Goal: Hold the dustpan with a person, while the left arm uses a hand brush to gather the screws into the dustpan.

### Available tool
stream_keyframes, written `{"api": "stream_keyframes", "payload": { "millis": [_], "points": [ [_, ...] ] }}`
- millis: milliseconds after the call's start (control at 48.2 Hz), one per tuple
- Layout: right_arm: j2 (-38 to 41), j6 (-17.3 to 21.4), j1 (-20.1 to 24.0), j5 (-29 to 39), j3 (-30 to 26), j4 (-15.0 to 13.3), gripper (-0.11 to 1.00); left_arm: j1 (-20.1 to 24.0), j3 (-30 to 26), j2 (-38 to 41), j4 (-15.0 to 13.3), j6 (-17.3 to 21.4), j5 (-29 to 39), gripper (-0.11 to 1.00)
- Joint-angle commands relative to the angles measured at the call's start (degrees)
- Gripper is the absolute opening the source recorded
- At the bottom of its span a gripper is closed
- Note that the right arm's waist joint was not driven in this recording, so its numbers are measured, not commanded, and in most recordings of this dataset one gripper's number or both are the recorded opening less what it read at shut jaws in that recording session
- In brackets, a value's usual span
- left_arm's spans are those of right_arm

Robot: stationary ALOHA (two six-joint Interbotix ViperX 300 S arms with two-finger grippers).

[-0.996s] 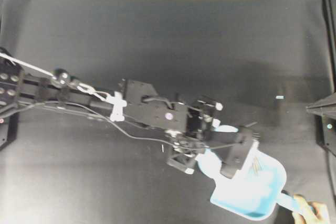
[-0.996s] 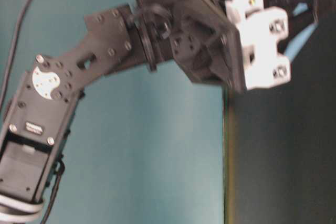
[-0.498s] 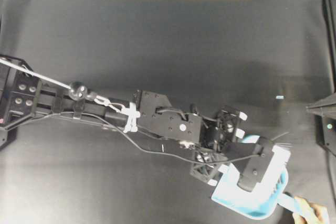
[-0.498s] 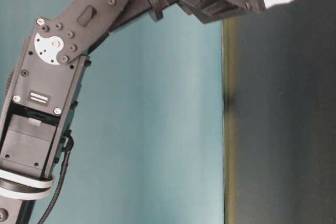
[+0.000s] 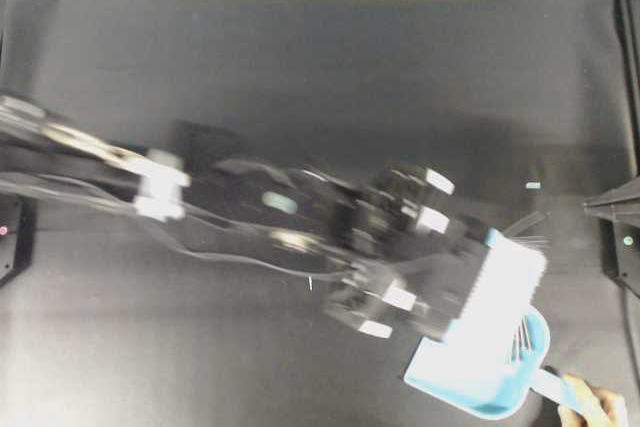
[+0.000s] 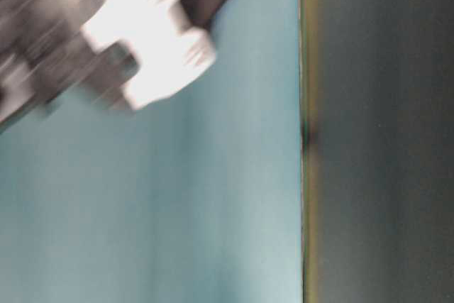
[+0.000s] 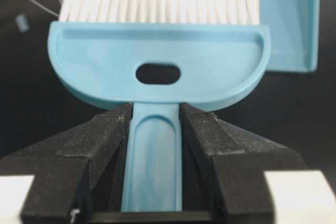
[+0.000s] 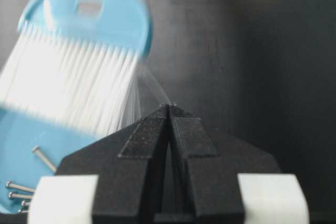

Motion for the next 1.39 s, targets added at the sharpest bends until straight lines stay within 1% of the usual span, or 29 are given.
{"api": "stream_keyframes", "payload": {
  "millis": [0, 83, 249, 374, 457, 602, 726, 872, 1204, 1370],
  "points": [
    [0.3, -0.4, 0.0, -0.3, -0.4, -0.1, -0.01, 0.2, 4.3, -5.6, 0.1, -0.3, -1.8, 0.31],
    [0.3, -0.4, 0.0, -0.3, -0.4, -0.1, -0.01, 0.3, 9.2, -8.0, 0.1, -1.5, -3.4, 0.31],
    [0.4, -0.4, 0.0, -0.3, -0.4, -0.1, -0.01, 0.7, 17.7, -12.0, 0.1, -5.9, -7.9, 0.31],
    [0.3, -0.4, 0.0, -0.3, -0.4, -0.1, -0.01, 1.1, 23.8, -15.4, 0.1, -7.6, -13.0, 0.31],
    [0.3, -0.4, 0.0, -0.3, -0.4, -0.1, -0.01, 1.4, 26.8, -16.8, 0.1, -8.6, -15.5, 0.31],
    [0.3, -0.4, 0.0, -0.3, -0.4, -0.1, -0.01, 1.8, 30.2, -17.7, 0.2, -11.4, -18.5, 0.31],
    [0.3, -0.4, 0.0, -0.3, -0.4, -0.1, -0.01, 1.8, 32.4, -17.1, 0.1, -13.3, -19.1, 0.31],
    [0.3, -0.4, 0.0, -0.3, -0.4, -0.1, -0.01, 2.1, 35.2, -18.5, 0.1, -13.6, -20.1, 0.31],
    [0.3, -0.4, 0.0, -0.3, -0.4, -0.1, -0.01, 2.2, 42.7, -20.6, 0.1, -13.7, -28.7, 0.31],
    [0.3, -0.4, 0.0, -0.3, -0.4, -0.1, -0.01, 2.1, 45.3, -20.7, 0.1, -13.6, -30.9, 0.31]
  ]
}}
